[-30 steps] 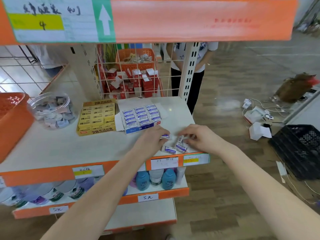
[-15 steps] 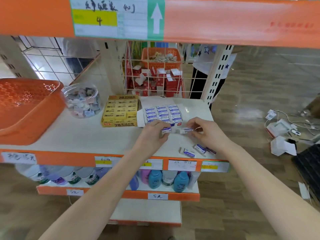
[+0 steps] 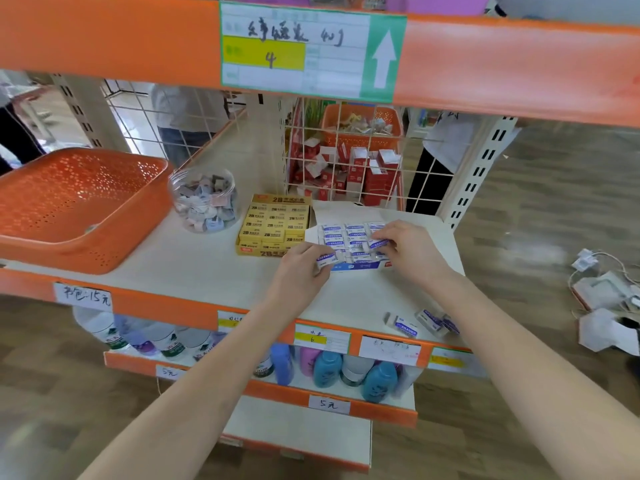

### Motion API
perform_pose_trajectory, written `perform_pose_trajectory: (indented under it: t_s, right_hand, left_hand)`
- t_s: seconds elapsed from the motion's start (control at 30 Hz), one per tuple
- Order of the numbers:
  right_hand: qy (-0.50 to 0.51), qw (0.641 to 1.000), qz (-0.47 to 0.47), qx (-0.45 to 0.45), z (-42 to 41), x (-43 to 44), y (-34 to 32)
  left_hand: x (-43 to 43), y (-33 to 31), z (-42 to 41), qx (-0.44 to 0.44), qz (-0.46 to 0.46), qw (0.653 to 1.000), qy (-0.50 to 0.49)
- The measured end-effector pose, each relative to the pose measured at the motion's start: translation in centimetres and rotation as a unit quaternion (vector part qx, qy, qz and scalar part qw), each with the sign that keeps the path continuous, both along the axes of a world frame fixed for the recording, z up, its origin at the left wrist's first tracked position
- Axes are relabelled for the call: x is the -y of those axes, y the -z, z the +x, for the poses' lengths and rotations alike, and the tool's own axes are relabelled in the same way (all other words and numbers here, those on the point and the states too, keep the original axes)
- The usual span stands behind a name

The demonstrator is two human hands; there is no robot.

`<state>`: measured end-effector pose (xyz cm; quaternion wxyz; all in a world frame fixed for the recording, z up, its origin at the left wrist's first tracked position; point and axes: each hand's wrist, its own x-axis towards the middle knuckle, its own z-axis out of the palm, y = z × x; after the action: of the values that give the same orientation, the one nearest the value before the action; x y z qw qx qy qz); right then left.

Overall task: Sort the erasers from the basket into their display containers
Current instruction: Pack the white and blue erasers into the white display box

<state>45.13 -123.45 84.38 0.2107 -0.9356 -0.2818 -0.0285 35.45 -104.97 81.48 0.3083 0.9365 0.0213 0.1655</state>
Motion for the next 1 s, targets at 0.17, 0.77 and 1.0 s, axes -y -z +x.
perform_pose_trajectory:
  t_s: [0.17,0.77,1.0]
  right_hand:
    - [-0.014,1.0,0.017,-0.002,-0.2,-1.0,0.5]
    - [-0.091,0.992,0.082,-0.005,-2.0,-1.4,0.4]
    - [-0.027,0.961,0.252,-0.115,-2.8,-0.1,0.0]
  left_hand:
    - [-0.2,0.0,0.3,-0.007,0.002,1.0,0.0]
    - [0.9,-0.7,1.1,0.023,-0.046,0.999,0.015]
    - [2.8,-0.5,2.2,0.047,-0.053,0.996,0.053]
